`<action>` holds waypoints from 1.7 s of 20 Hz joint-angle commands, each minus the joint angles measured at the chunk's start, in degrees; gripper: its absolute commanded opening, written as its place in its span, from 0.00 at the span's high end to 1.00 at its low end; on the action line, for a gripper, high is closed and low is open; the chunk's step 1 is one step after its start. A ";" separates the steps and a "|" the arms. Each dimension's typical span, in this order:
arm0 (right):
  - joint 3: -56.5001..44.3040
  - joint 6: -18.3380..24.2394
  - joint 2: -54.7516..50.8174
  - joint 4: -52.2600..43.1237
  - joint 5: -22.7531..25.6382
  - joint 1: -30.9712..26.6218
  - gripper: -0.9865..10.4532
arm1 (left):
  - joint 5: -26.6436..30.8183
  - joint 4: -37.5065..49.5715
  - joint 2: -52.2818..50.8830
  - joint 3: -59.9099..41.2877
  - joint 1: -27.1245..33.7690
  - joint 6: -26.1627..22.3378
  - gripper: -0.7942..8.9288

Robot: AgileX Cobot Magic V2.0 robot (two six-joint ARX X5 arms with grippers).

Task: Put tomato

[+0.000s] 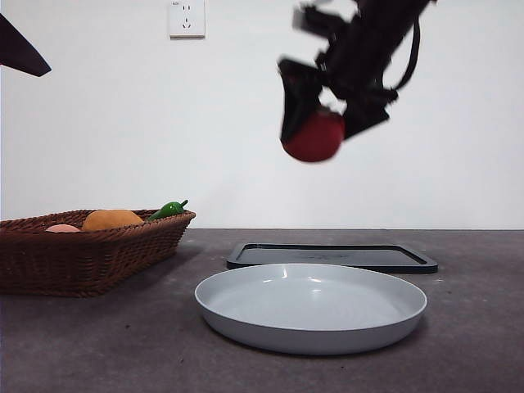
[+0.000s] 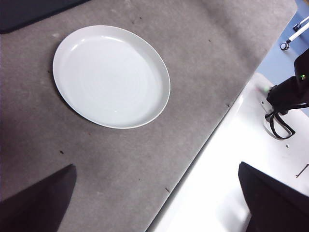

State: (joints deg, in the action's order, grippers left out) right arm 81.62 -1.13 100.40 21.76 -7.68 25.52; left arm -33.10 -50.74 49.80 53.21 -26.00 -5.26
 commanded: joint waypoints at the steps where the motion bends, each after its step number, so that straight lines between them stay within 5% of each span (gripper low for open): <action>1: 4.20 1.88 6.25 -0.28 -1.14 -1.42 0.70 | -0.35 1.25 0.26 1.11 -0.22 -0.74 0.34; 8: 11.06 2.86 19.30 -1.70 -1.31 -4.81 0.70 | -0.35 1.46 0.26 1.11 -0.22 -0.74 0.34; 20: 11.06 3.52 24.37 -2.58 -1.33 -5.42 0.70 | -0.35 1.46 0.26 1.11 -0.22 -0.72 0.34; 28: 11.10 3.02 24.20 -1.64 -1.31 -5.35 0.42 | -0.33 1.46 0.26 1.11 -0.22 -0.72 0.34; 34: 11.13 2.43 19.91 0.11 -1.25 -5.35 0.42 | -0.31 1.51 0.26 1.11 -0.22 -0.74 0.34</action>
State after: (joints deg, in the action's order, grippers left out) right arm 91.70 1.63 120.05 22.61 -8.97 19.84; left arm -33.10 -49.87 49.80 53.21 -26.00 -5.23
